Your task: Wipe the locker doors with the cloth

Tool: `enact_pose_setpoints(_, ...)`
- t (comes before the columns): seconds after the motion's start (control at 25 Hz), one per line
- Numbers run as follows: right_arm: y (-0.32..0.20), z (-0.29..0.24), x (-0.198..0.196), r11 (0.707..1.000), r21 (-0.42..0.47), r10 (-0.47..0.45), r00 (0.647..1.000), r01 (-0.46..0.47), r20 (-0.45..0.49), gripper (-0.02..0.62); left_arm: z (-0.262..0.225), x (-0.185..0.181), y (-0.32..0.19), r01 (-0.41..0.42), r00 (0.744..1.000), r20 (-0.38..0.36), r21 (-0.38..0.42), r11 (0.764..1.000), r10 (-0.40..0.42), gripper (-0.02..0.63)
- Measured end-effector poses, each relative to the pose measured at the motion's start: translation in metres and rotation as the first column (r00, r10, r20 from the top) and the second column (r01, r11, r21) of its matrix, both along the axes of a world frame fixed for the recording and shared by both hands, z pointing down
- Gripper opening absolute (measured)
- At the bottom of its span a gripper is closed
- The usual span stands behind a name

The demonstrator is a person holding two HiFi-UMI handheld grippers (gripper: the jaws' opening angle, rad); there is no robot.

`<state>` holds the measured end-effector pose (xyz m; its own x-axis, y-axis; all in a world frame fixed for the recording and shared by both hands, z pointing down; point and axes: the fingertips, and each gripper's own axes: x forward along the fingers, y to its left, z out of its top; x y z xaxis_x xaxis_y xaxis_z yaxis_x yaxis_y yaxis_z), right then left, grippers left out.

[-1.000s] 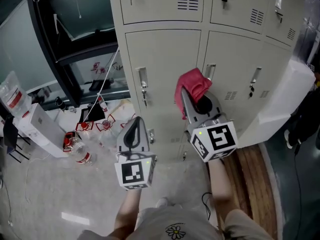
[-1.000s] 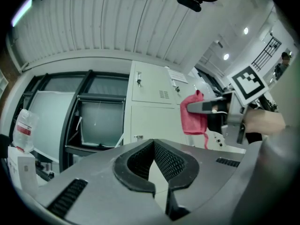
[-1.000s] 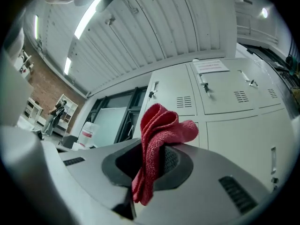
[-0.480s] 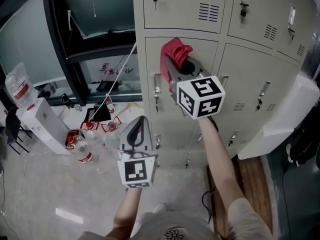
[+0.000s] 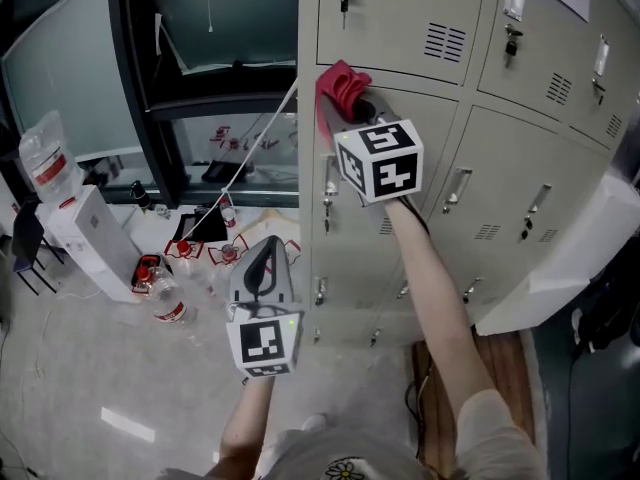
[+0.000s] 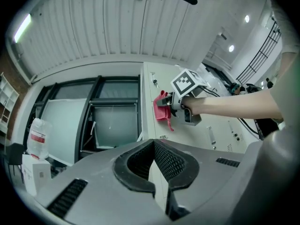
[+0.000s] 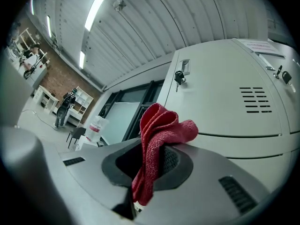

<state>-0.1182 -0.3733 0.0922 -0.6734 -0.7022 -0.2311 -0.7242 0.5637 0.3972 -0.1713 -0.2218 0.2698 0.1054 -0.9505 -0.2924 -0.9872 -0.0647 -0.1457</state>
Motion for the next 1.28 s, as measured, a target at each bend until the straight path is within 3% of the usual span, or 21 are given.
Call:
enact_pose_setpoints(0.8, -0.026, 0.003, -0.004, 0.996, 0.025, 0.087, 0.996, -0.086, -0.013, 0.026, 0.002, -0.006, -0.014, -0.002, 1.000, 0.006, -0.016, 1.000, 0.002, 0.017)
enact_pose_setpoints(1.28, -0.031, 0.004, 0.032, 0.987, 0.050, 0.155, 0.988, -0.154, -0.022, 0.026, -0.002, 0.007, -0.024, -0.036, 0.999, -0.011, -0.011, 0.999, 0.036, 0.017)
